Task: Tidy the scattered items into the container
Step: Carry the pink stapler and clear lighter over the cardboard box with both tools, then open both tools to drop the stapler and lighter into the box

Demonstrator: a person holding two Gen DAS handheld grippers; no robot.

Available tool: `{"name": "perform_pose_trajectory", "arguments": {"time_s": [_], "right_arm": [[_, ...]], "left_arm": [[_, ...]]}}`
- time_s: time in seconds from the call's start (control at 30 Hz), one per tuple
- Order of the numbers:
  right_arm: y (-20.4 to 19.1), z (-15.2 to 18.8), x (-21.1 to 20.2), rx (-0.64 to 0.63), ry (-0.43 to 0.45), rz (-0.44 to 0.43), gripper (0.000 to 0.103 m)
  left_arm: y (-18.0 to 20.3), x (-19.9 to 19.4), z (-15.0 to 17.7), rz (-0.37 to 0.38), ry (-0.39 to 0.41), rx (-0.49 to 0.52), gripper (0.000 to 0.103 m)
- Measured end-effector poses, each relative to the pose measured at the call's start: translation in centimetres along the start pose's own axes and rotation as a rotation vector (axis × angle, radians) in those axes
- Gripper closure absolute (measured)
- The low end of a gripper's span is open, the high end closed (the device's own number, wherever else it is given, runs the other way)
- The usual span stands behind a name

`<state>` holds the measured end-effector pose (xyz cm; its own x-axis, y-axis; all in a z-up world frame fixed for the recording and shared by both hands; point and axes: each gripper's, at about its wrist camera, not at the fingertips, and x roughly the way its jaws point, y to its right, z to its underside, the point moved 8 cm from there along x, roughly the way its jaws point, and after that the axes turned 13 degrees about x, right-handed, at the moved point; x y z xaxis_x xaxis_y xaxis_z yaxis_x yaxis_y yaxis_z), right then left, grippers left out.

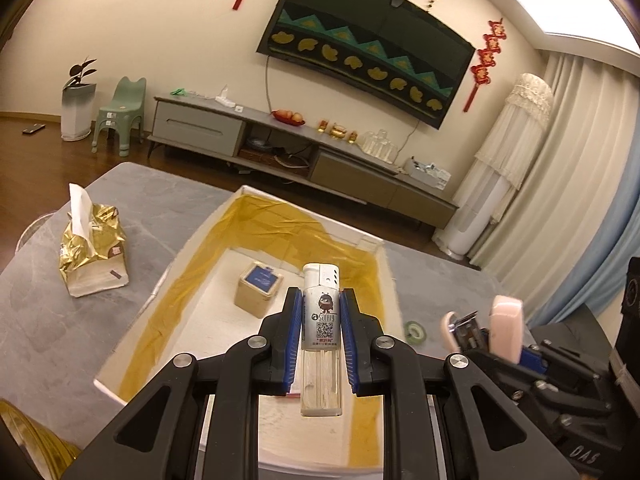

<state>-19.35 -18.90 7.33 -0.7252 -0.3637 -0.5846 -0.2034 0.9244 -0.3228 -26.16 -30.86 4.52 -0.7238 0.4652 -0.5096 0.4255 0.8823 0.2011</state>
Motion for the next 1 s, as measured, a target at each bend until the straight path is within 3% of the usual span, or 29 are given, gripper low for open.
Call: {"name": "perform_pose_trajectory", "arguments": {"time_s": [0.63,1.0], "right_arm": [[1.9,-2.4,5.9,0.027,-0.149,0.020,0.077],[3.5,-4.2,10.8,0.039,-0.225,0.088,0.077]], "left_arm": [[-3.5,2.7,0.3,-0.038,-0.061,-0.038,0.083],[-6.2,3.1,0.4,-0.071,-0.078,-0.089,0.083]]}}
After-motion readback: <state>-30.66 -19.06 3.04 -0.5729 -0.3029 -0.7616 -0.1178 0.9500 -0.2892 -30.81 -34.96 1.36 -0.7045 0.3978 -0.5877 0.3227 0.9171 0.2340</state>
